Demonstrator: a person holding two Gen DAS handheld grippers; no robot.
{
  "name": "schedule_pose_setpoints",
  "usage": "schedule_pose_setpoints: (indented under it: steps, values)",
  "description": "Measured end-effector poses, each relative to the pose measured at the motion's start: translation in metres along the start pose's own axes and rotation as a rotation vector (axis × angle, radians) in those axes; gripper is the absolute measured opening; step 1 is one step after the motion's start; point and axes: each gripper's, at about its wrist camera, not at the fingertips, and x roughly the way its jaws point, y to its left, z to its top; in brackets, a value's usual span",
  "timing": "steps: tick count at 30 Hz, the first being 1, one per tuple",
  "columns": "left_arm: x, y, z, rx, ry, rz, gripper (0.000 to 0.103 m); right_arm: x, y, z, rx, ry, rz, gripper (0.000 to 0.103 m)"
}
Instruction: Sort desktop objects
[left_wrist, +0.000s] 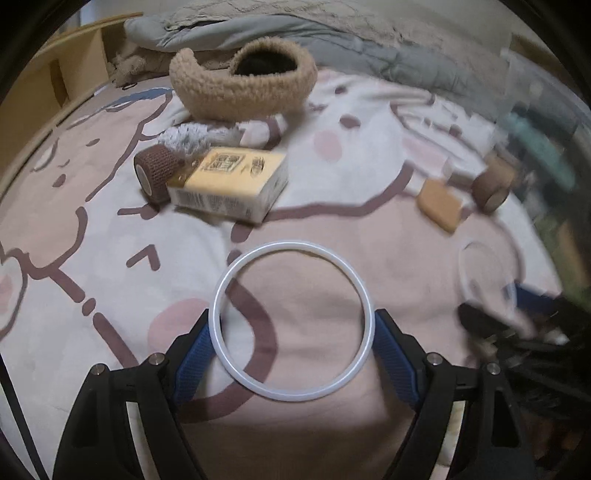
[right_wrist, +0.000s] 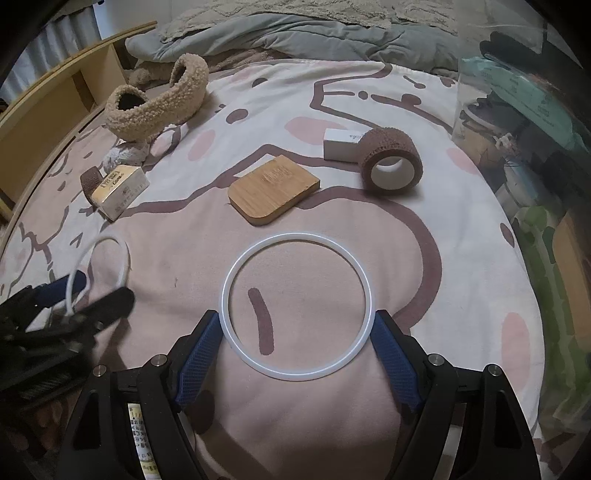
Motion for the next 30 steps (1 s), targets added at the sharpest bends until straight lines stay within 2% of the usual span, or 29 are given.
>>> schedule_pose_setpoints:
  steps: [3,6,11,16,22,30]
  values:
    - [-0.001,0.005,0.0,-0.005,-0.008,0.012,0.083,-0.001,0.001,-0.001,0.001,-0.012,-0.001,0.083]
    - [0.0,0.011,-0.002,-0.018,-0.016,0.019,0.085,0.0,0.004,-0.002,-0.01,-0.005,0.023,0.091]
    - [-0.002,0.011,-0.006,-0.018,-0.04,0.008,0.085,-0.004,0.003,-0.003,0.012,-0.007,0.028,0.091]
    - [-0.005,0.014,-0.009,-0.037,-0.032,-0.006,0.091,-0.003,0.004,-0.002,0.016,0.003,0.027,0.091]
    - [-0.007,0.013,-0.01,-0.039,-0.031,0.003,0.092,0.001,0.007,0.001,-0.003,-0.009,-0.001,0.091]
    - [-0.006,0.021,-0.009,-0.088,-0.046,0.024,0.092,0.001,0.005,0.002,0.01,0.0,0.018,0.09]
